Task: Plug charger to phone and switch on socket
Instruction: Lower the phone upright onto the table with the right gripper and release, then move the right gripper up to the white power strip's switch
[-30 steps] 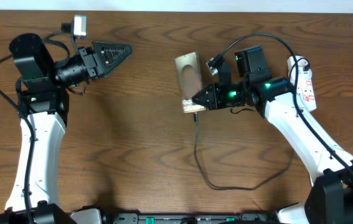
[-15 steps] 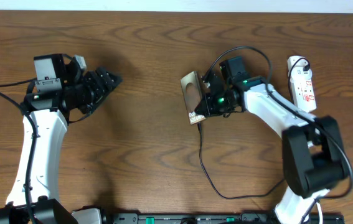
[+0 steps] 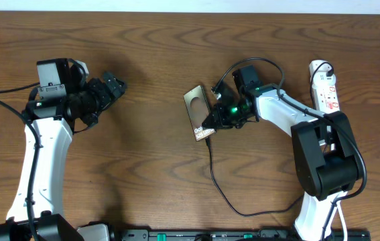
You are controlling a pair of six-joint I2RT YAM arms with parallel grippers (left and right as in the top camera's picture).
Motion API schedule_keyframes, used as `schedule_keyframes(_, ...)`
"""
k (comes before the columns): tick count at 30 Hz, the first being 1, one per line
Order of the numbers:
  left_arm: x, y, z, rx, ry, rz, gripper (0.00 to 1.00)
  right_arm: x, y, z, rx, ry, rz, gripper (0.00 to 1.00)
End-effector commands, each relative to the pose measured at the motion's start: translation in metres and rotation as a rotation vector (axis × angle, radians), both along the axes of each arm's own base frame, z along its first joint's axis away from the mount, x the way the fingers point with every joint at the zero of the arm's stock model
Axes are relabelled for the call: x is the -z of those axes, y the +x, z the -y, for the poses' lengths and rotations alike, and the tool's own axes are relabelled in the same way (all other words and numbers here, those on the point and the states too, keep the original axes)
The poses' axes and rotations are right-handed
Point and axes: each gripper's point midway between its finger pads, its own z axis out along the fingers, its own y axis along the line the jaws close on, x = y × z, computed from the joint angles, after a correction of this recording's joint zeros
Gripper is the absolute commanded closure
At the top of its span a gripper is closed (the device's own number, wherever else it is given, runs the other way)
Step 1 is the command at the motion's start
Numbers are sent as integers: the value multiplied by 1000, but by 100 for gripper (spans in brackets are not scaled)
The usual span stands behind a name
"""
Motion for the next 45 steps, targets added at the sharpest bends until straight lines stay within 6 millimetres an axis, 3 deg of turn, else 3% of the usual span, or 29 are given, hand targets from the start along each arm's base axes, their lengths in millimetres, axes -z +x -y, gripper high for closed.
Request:
schedule_keyframes(1,0,2,-2,7,24,6,2,35,6,22,22,-180,28,93)
schedule_keyframes(19,0,2,-2,7,24,6,2,34,14,27,35,-215,54,61)
schedule_keyframes(25,0,2,-2,7,24,6,2,40,22,40,72,-301,80,59)
schedule_keyframes(32,0,2,-2,7,24,6,2,32,24,39,67,-306,73,60)
schedule_keyframes(37,0,2,-2,7,24,6,2,6,31,37,58,-300,93,59)
schedule_keyframes(43,0,2,-2,7,24,6,2,-77,35,44,25,-326,161,63)
schedule_keyframes(44,0,2,-2,7,24,6,2,-91,38,51,40,-356,184,66)
schedule_keyframes(45,0,2,-2,7,24,6,2,-103,40,58,55,-386,205,76)
